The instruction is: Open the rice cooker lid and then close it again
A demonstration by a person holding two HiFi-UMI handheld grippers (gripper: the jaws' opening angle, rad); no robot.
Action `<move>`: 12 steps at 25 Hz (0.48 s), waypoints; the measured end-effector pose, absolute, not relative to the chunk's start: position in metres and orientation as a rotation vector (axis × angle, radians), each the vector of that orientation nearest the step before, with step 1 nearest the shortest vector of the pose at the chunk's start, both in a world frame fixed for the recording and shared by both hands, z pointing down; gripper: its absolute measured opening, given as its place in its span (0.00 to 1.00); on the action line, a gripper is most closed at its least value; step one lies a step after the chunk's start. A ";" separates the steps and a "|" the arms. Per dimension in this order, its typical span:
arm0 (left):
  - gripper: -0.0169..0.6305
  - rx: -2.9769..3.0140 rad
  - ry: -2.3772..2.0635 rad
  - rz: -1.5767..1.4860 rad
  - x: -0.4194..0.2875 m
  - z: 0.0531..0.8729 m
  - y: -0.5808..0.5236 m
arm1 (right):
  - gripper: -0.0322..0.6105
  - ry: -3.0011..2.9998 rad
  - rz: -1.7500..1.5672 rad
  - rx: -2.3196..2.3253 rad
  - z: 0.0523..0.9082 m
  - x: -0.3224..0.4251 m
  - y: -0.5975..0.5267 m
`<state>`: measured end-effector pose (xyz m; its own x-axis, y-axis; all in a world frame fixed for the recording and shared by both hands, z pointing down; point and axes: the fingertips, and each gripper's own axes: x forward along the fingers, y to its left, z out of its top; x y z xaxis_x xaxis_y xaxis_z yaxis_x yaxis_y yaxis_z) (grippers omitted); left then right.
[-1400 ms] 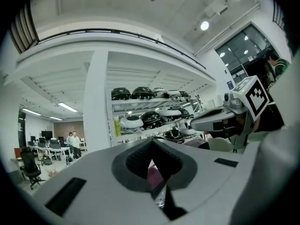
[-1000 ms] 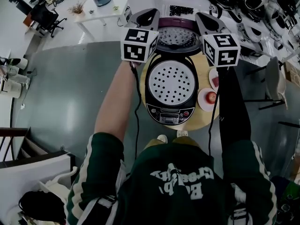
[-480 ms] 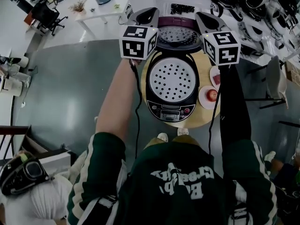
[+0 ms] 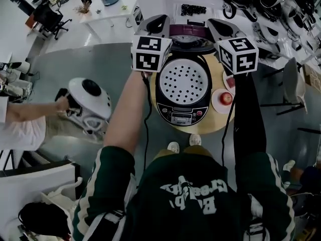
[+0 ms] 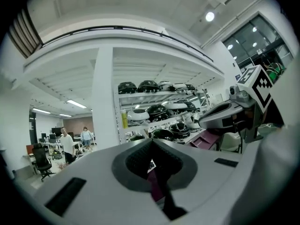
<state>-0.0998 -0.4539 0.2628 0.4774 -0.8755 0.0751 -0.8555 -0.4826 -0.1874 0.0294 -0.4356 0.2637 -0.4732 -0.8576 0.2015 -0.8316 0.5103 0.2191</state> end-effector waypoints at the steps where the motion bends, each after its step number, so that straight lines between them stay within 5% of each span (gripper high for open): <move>1: 0.03 -2.601 1.528 -0.239 -0.101 0.264 -0.451 | 0.05 -2.472 -0.127 1.424 0.265 0.029 -0.432; 12: 0.03 -2.641 1.536 -0.222 -0.106 0.281 -0.410 | 0.05 -2.478 -0.042 1.426 0.283 0.028 -0.394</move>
